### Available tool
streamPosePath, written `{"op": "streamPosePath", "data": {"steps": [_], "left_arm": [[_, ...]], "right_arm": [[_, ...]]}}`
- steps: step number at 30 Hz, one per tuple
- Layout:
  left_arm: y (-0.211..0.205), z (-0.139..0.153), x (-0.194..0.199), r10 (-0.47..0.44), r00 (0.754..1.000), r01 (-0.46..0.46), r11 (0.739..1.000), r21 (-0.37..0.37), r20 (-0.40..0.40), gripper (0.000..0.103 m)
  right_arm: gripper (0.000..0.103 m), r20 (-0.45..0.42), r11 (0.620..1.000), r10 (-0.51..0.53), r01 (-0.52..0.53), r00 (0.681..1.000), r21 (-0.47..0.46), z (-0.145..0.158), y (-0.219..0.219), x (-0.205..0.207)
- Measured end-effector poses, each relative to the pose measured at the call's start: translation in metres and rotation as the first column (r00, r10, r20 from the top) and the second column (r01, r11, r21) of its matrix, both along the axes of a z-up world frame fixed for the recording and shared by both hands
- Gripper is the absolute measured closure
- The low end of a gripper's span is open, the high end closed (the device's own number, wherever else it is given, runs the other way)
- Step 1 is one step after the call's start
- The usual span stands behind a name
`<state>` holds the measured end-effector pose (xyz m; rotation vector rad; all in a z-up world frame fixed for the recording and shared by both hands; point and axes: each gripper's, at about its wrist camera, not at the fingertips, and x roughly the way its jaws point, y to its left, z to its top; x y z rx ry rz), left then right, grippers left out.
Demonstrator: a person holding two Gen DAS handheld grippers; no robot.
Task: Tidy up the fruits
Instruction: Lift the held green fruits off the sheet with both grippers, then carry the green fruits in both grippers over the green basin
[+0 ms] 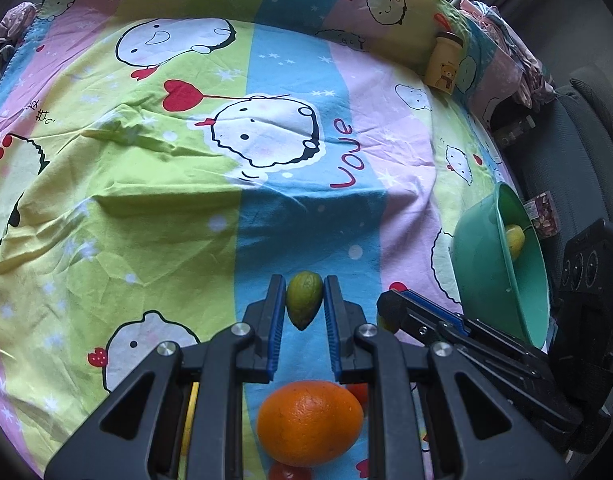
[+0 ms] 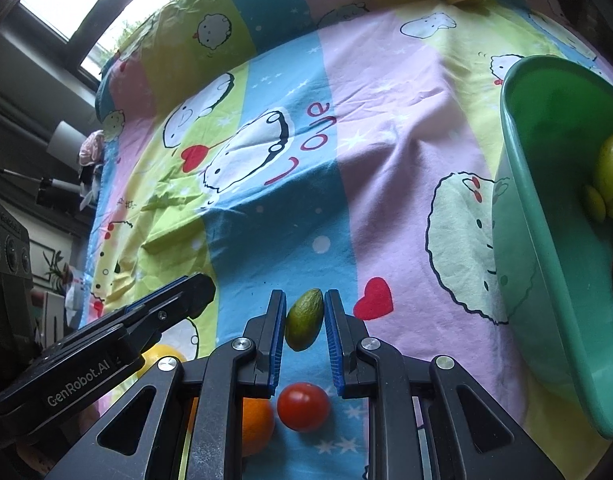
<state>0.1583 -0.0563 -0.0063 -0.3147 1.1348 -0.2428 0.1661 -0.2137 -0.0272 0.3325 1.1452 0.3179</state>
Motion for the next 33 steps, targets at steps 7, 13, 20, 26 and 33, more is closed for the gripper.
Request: {"op": "streamPosePath", "data": {"steps": [7,13,20,26,33], "left_arm": [[-0.003,0.007,-0.005,-0.010,1.000,0.010,1.000,-0.009,0.022,0.084],[-0.007,0.014,-0.010,-0.016,0.999,0.016,1.000,-0.010,0.042,0.084],[-0.021,0.024,-0.017,-0.046,0.996,0.047,0.999,-0.011,0.079,0.084],[-0.038,0.037,-0.026,-0.089,0.988,0.093,0.995,-0.024,0.127,0.084],[-0.047,0.052,-0.035,-0.106,0.978,0.116,0.992,-0.045,0.177,0.084]], "right_arm": [[0.082,0.031,0.999,-0.033,0.033,0.999,0.007,0.009,-0.009,-0.003],[0.082,0.056,0.998,-0.062,0.061,0.996,0.016,0.017,-0.019,-0.006],[0.082,0.096,0.995,-0.093,0.089,0.991,0.046,0.030,-0.033,-0.013],[0.082,0.140,0.990,-0.134,0.126,0.981,0.065,0.044,-0.048,-0.023],[0.082,0.181,0.980,-0.186,0.169,0.966,0.104,0.058,-0.069,-0.033]]}}
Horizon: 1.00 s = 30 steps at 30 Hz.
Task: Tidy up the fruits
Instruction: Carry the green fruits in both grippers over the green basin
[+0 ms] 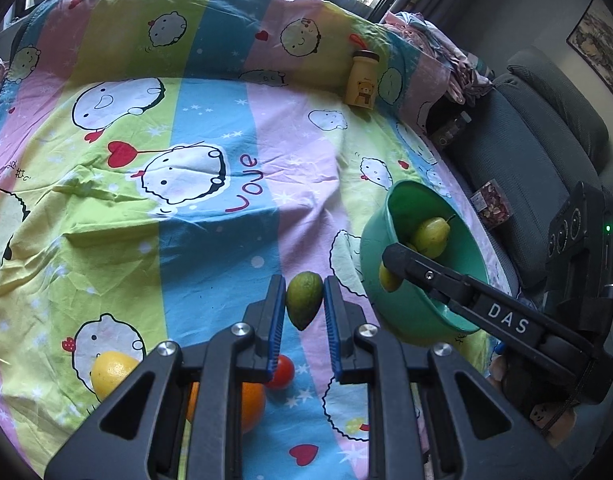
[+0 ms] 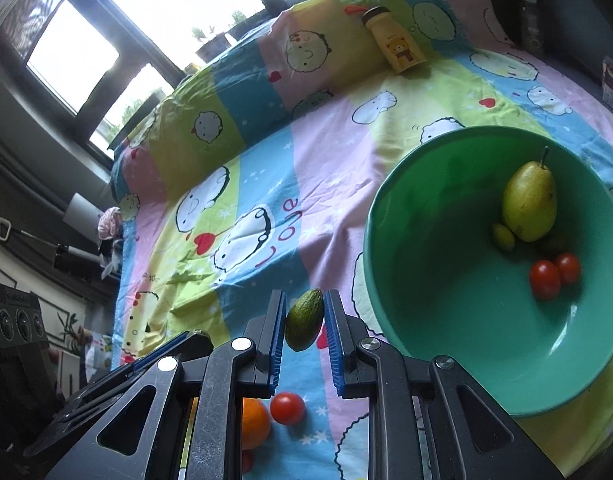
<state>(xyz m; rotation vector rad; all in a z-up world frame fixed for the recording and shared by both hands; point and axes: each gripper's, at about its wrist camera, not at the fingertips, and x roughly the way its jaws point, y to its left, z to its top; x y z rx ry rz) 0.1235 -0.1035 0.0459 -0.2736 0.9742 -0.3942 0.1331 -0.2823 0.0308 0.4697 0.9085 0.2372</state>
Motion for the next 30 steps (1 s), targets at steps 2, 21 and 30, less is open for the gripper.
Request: {"op": "streamPosePath", "data": {"steps": [2,21,30], "left_arm": [[-0.004,0.004,-0.003,-0.009,1.000,0.009,1.000,-0.007,0.013,0.084],[-0.078,0.020,0.002,-0.136,0.989,0.137,0.990,-0.017,0.059,0.084],[-0.113,0.013,0.011,-0.194,0.980,0.196,0.980,-0.028,0.046,0.085]], "right_arm": [[0.082,0.013,1.000,-0.014,0.014,1.000,0.007,0.004,-0.006,-0.004],[0.082,0.057,0.980,-0.196,0.194,0.979,0.052,0.016,-0.078,-0.026],[0.082,0.038,0.960,-0.275,0.273,0.961,0.058,0.010,-0.107,-0.032]]}}
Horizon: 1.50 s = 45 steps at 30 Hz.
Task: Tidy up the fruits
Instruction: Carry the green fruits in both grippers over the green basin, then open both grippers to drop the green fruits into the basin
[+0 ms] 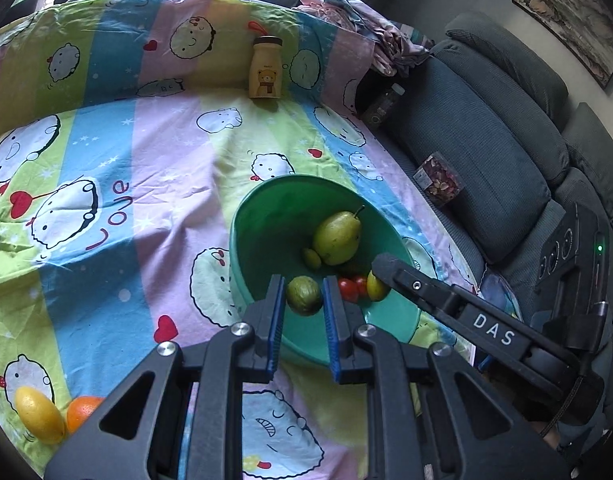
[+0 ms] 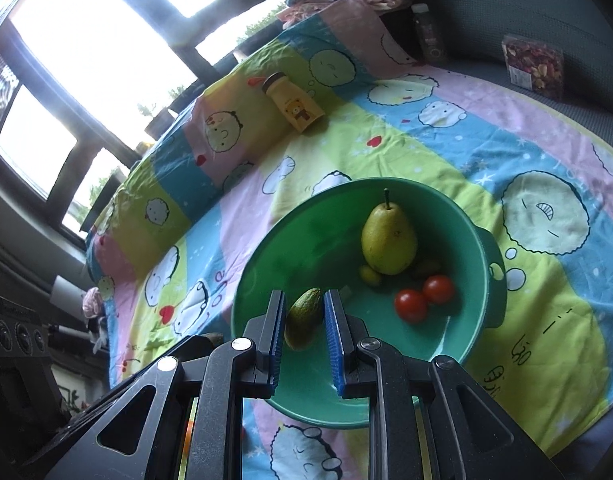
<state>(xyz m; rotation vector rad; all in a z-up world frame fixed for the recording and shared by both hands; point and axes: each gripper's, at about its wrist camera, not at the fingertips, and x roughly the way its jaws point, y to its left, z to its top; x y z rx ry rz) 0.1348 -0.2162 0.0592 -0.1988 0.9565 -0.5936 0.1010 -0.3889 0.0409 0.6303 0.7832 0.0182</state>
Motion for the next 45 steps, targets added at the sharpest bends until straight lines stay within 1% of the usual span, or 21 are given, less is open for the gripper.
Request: {"op": "streamPosePath", "data": {"steps": [9,16,22,33,36,39,40,45], "left_arm": [[-0.026,-0.007,0.001,-0.035,0.999,0.035,0.999,0.017,-0.005,0.085],[-0.037,-0.014,0.006,-0.046,0.999,0.046,0.999,0.026,-0.020,0.085],[-0.045,-0.023,0.009,-0.054,0.998,0.055,0.998,0.033,-0.046,0.085],[-0.054,-0.034,0.012,-0.069,0.996,0.072,0.996,0.047,-0.065,0.086],[-0.054,-0.034,0.012,-0.067,0.996,0.070,0.997,0.039,-0.063,0.082],[-0.053,-0.031,0.010,-0.068,0.996,0.070,0.997,0.037,-0.053,0.067],[-0.053,-0.029,0.009,-0.068,0.997,0.070,0.997,0.039,-0.043,0.060],[-0.045,-0.019,0.001,-0.062,0.998,0.061,0.997,0.054,0.000,0.047]], "right_arm": [[0.082,-0.039,0.997,-0.073,0.073,0.997,0.009,-0.010,-0.023,-0.002],[0.082,-0.053,0.996,-0.077,0.079,0.996,0.029,-0.018,-0.032,0.000],[0.082,-0.087,0.996,-0.081,0.085,0.993,0.039,-0.027,-0.035,0.005],[0.082,-0.111,0.993,-0.113,0.116,0.987,0.014,-0.029,-0.039,0.003],[0.082,-0.117,0.993,-0.112,0.114,0.987,0.011,-0.030,-0.040,0.004],[0.082,-0.120,0.993,-0.118,0.120,0.986,0.005,-0.029,-0.039,0.003],[0.082,-0.119,0.993,-0.119,0.120,0.986,0.005,-0.028,-0.039,0.002],[0.082,-0.119,0.993,-0.118,0.119,0.986,0.003,-0.026,-0.037,0.001]]}}
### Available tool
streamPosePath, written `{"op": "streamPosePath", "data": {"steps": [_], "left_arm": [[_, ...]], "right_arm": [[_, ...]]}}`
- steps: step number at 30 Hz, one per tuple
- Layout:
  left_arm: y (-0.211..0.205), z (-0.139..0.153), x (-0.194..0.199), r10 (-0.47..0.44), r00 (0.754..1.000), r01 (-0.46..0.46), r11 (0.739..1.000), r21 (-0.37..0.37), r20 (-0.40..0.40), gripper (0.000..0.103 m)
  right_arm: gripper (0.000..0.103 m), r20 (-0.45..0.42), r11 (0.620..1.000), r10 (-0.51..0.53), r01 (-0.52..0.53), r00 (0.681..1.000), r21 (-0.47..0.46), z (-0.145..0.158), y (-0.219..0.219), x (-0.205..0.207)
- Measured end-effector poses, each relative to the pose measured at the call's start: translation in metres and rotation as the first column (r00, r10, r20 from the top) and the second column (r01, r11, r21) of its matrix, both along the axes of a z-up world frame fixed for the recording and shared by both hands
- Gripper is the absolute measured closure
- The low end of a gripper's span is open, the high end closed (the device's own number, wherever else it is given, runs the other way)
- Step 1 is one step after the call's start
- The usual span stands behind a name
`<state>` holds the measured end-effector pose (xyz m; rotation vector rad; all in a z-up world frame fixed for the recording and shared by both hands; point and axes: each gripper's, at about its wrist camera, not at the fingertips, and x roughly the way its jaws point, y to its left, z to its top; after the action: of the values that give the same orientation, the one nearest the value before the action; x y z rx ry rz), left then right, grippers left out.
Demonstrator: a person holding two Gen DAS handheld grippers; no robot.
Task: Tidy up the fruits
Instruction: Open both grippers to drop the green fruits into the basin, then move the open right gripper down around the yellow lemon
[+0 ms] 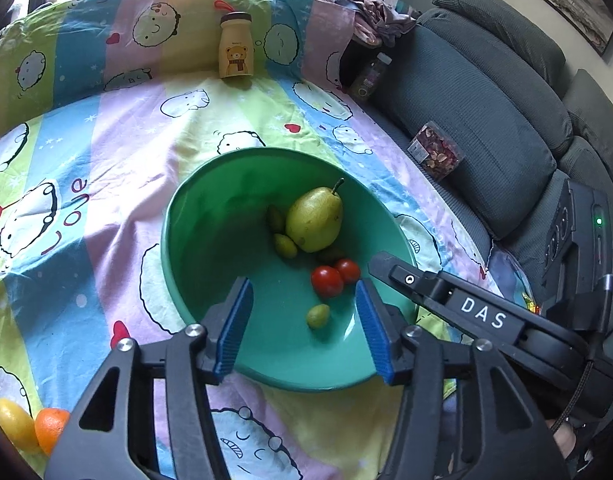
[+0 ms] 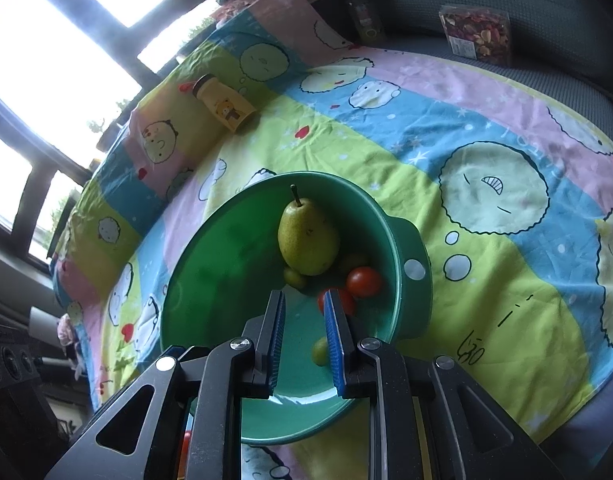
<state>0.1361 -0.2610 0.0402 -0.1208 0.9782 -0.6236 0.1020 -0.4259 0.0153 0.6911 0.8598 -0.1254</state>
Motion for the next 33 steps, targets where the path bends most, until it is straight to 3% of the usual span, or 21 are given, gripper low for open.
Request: {"op": "streamPosePath", "data": {"steps": [6,11,14,20,27,30,33], "left_arm": [[0.037,0.015,-0.015,0.067,0.997,-0.067,0.998,-0.009,0.031,0.029],[0.087,0.023,-0.034,0.183,0.982,-0.183,0.983,0.013,0.053,0.023],[0.122,0.023,-0.047,0.269,0.962,-0.271,0.962,0.040,0.053,0.022],[0.196,0.016,-0.079,0.459,0.887,-0.460,0.887,0.033,0.045,0.014],[0.263,-0.006,-0.112,0.648,0.762,-0.647,0.758,0.082,0.018,0.014],[0.278,-0.016,-0.118,0.673,0.740,-0.670,0.737,0.087,0.004,0.014],[0.283,-0.028,-0.117,0.666,0.746,-0.662,0.744,0.084,-0.023,0.014]], "right_arm": [[0.081,0.010,0.998,0.050,-0.050,0.999,-0.024,0.009,0.016,0.002],[0.053,0.037,0.990,0.127,-0.125,0.991,-0.064,0.021,0.044,0.003],[0.044,0.061,0.978,0.195,-0.189,0.979,-0.088,0.030,0.066,0.000],[0.034,0.084,0.936,0.329,-0.312,0.941,-0.165,0.045,0.117,-0.007],[0.033,0.053,0.873,0.472,-0.457,0.880,-0.170,0.034,0.170,-0.013],[0.033,0.010,0.833,0.536,-0.527,0.844,-0.171,0.020,0.196,-0.014],[0.033,-0.021,0.780,0.614,-0.610,0.789,-0.140,0.007,0.223,-0.014]]}}
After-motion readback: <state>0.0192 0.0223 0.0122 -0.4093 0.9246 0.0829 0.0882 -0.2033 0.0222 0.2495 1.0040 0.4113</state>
